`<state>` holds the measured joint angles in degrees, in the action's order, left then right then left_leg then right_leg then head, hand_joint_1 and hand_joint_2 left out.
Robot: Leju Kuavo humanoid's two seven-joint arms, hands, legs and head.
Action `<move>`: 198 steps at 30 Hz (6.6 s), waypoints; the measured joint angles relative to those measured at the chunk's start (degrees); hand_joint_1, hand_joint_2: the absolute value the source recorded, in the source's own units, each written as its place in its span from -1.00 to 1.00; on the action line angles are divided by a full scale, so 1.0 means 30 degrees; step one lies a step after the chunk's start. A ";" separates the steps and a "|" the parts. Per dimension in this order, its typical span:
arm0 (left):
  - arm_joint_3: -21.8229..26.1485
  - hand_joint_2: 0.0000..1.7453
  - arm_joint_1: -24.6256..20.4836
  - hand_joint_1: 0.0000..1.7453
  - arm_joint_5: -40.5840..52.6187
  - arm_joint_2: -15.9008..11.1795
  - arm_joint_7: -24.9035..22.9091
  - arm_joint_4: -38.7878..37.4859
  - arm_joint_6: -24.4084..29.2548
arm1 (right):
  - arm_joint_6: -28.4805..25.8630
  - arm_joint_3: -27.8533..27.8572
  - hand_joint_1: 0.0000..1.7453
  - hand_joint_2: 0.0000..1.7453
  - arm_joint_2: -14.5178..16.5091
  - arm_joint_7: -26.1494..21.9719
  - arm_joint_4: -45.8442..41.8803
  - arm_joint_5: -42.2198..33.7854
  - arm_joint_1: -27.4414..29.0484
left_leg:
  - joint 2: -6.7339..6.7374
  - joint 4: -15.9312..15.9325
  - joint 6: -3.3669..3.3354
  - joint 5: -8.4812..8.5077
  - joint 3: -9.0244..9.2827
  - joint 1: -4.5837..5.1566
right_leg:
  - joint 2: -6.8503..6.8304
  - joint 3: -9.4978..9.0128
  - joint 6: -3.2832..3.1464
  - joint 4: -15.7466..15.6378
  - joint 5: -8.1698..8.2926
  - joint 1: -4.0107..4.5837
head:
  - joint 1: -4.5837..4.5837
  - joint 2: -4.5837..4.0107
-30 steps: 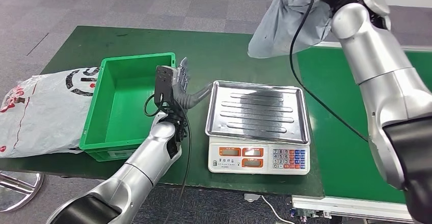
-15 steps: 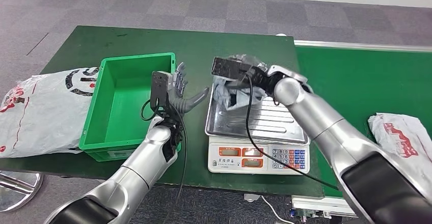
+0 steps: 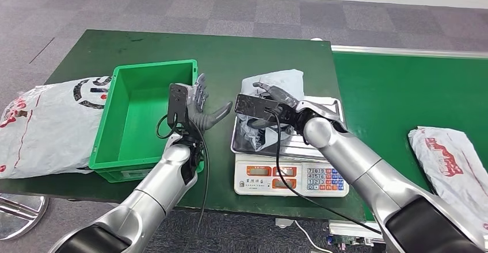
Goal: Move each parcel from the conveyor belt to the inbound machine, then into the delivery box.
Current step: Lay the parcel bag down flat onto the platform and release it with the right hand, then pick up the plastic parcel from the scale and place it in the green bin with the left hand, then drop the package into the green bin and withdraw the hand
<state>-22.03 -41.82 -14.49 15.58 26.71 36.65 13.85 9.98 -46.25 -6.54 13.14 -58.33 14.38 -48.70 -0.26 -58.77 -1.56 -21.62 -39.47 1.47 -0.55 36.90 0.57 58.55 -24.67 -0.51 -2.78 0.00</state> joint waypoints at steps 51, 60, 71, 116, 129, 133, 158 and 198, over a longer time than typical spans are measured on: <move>-0.0018 1.00 -0.1365 -1.00 0.0397 -0.0530 -0.0523 0.0399 -0.0190 | -0.8526 0.5812 -1.00 1.00 -0.2446 -0.5433 -0.1594 -0.3987 -0.0060 | -0.0004 -0.0005 -0.0002 0.0003 0.0005 -0.0001 | -0.0011 -0.0009 -0.0012 -0.0001 0.0020 0.0004 | 0.0000 0.0000; -0.1907 1.00 -0.1671 -1.00 0.2944 0.0089 -0.1459 0.1339 -0.2083 | -1.2072 0.8005 -1.00 1.00 -0.1870 -0.9162 0.2875 -0.4814 0.0601 | -0.0025 -0.0007 -0.0009 -0.0001 0.0002 0.0007 | -0.0029 -0.0022 -0.0007 -0.0015 0.0020 -0.0004 | -0.0002 0.0000; -0.8039 1.00 -0.2564 -1.00 0.8950 0.1027 -0.2601 -0.1392 -0.6989 | -1.0895 1.0686 -1.00 1.00 -0.2015 -0.9934 0.3876 -0.7868 0.3696 | -0.0023 -0.0007 -0.0013 -0.0026 0.0004 0.0011 | -0.0039 -0.0026 0.0013 -0.0025 -0.0003 -0.0006 | 0.0002 0.0000; -1.4941 1.00 -0.4409 1.00 1.6852 0.1732 -0.4861 -0.4745 -0.0684 | -0.9243 1.1391 -1.00 1.00 -0.2891 -0.8839 -0.0014 -0.8005 0.5850 | -0.0017 -0.0004 -0.0022 0.0001 0.0083 0.0010 | -0.0031 -0.0111 0.0025 -0.0023 0.0035 -0.0007 | 0.0002 0.0000; -0.9749 1.00 -0.5553 1.00 1.4256 0.1288 -0.4432 -0.0485 -0.0873 | -0.8917 1.1977 -1.00 1.00 -0.3353 -0.9078 -0.0398 -0.8666 0.6262 | -0.0011 -0.0001 -0.0023 -0.0009 0.0048 0.0010 | -0.0028 -0.0080 0.0024 -0.0022 0.0022 -0.0004 | 0.0002 0.0000; -0.8051 1.00 -0.6401 1.00 1.3440 0.1175 -0.5305 -0.0146 -0.0796 | -0.8355 1.1999 -1.00 1.00 -0.3337 -0.9040 -0.0108 -0.8823 0.5791 | -0.0007 0.0000 -0.0015 -0.0004 0.0039 0.0010 | -0.0026 -0.0074 0.0019 -0.0016 0.0027 -0.0001 | 0.0002 0.0000; -0.4624 1.00 -1.0495 1.00 2.1522 -0.2306 -1.1352 -0.4258 0.6876 | -0.8699 1.2456 -1.00 1.00 -0.2229 -0.7797 -0.1169 -0.6979 0.6235 | -0.0023 0.0007 0.0011 0.0016 0.0032 -0.0001 | -0.0028 -0.0054 -0.0020 0.0001 0.0011 0.0008 | 0.0002 0.0000; -0.0074 -0.50 -0.8591 -1.00 2.0516 -0.5510 -1.2852 -0.6759 -0.2354 | -0.6834 1.2494 -1.00 1.00 -0.3191 -0.7036 -0.0579 -0.7954 0.5293 | -0.0014 0.0003 0.0043 0.0024 0.0010 -0.0025 | -0.0015 -0.0015 -0.0058 0.0004 0.0020 0.0025 | -0.0005 0.0000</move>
<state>-22.26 -67.59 47.06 -0.95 -11.85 16.38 6.79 -10.52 -8.76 -16.11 -7.97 -60.06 -9.48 -32.82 -0.30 -58.76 -1.43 -21.55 -39.44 1.39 -0.60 36.86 0.40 58.56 -24.61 -0.43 -2.80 0.00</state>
